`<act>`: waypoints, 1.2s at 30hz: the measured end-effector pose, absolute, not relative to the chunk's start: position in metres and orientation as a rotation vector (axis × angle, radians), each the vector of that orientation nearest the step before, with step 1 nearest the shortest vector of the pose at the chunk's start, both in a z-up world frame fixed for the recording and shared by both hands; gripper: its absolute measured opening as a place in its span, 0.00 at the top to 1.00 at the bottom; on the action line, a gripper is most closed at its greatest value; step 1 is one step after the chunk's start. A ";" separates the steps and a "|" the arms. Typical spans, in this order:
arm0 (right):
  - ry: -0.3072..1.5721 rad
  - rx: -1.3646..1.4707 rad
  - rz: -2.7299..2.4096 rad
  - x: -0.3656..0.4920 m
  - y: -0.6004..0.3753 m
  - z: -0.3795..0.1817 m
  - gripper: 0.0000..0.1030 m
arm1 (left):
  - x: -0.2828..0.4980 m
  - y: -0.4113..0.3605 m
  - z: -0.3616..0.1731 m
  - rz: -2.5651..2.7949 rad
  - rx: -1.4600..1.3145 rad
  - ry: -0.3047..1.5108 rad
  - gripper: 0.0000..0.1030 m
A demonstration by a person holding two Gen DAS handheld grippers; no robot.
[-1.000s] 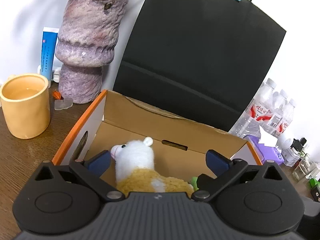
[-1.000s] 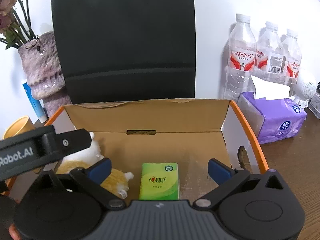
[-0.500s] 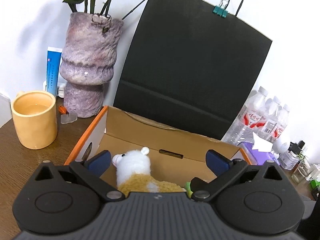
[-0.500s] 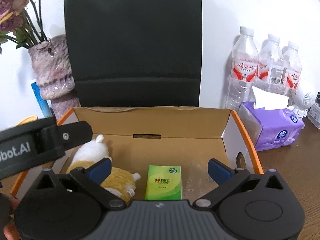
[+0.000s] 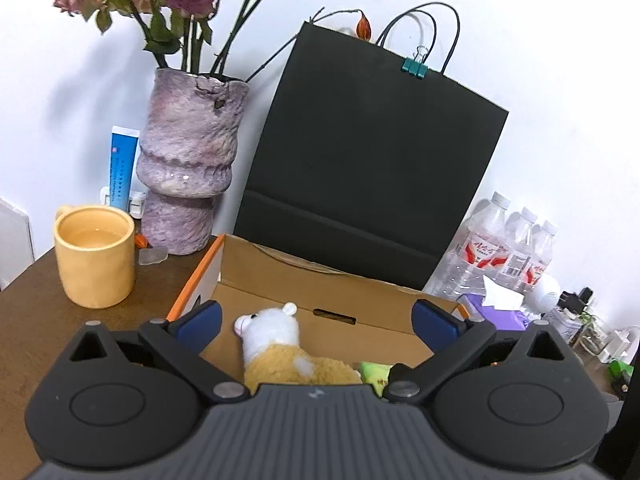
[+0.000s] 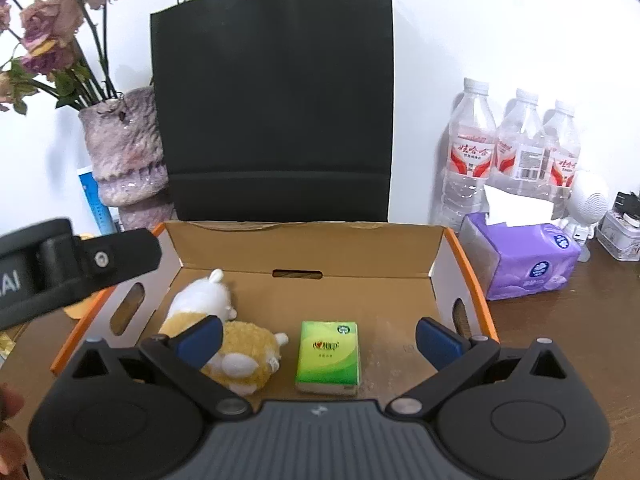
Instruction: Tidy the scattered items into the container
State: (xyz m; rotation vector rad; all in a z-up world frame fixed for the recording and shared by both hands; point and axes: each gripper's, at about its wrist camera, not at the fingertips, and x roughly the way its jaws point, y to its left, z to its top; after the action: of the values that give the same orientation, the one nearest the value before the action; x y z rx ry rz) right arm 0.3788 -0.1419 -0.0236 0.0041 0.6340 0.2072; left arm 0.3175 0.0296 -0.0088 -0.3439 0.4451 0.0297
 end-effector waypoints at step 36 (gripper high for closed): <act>0.521 -0.036 0.258 0.169 -0.193 0.020 0.00 | 0.107 0.026 0.021 -0.020 -0.273 0.405 0.00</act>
State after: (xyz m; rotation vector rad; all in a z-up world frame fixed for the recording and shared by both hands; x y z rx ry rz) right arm 0.1692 -0.1931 0.0204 -0.0361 0.5206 0.2577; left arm 0.1065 0.0255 0.0211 -0.2733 0.4049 -0.0202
